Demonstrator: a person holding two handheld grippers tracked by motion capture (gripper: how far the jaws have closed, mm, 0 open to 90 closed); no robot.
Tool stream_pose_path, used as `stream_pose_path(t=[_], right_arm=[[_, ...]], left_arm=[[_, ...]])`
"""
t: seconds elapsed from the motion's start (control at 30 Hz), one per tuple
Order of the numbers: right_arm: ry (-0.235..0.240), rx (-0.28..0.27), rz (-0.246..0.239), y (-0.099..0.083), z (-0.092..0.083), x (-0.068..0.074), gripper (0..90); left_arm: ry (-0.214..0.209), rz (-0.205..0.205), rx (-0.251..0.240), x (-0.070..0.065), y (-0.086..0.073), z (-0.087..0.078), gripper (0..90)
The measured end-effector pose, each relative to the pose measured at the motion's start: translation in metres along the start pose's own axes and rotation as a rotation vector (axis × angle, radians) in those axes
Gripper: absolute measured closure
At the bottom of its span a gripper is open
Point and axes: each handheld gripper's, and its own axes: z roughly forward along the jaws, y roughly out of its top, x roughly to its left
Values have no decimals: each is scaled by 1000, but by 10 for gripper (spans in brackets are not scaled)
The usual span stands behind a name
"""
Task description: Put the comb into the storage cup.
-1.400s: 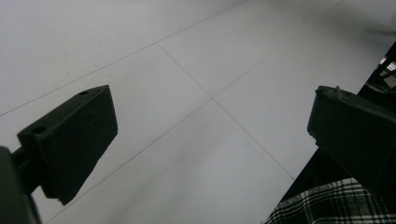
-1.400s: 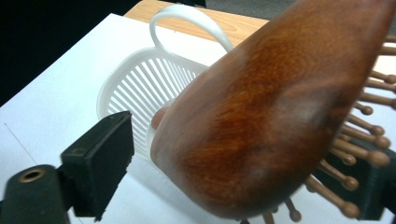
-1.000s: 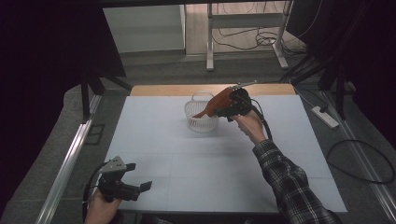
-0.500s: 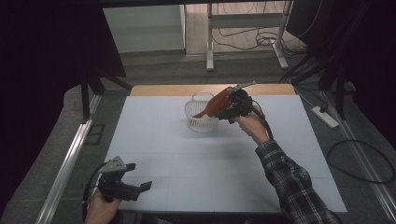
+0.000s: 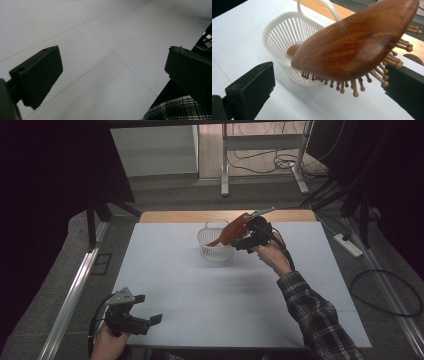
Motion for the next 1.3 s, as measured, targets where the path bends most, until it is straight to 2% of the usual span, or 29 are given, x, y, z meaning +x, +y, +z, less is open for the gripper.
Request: stream_pose_path(t=[0.2,0.37,0.6,0.77,1.3], right_arm=[[13,26,2,-2,-6,2,0],[-6,47,0,-3,-10,5,0],[-3,65,20,-6,-18,6,0],[-19,60,0,-10,-22,6,0],[-9,28,-28,-26,-32,8,0]], left_arm=[[0,-1,0,0,0,0,14],[-1,-2,-1,0,0,0,14],[0,-2,0,0,0,0,14],[0,-2,0,0,0,0,14],[0,-1,0,0,0,0,14]])
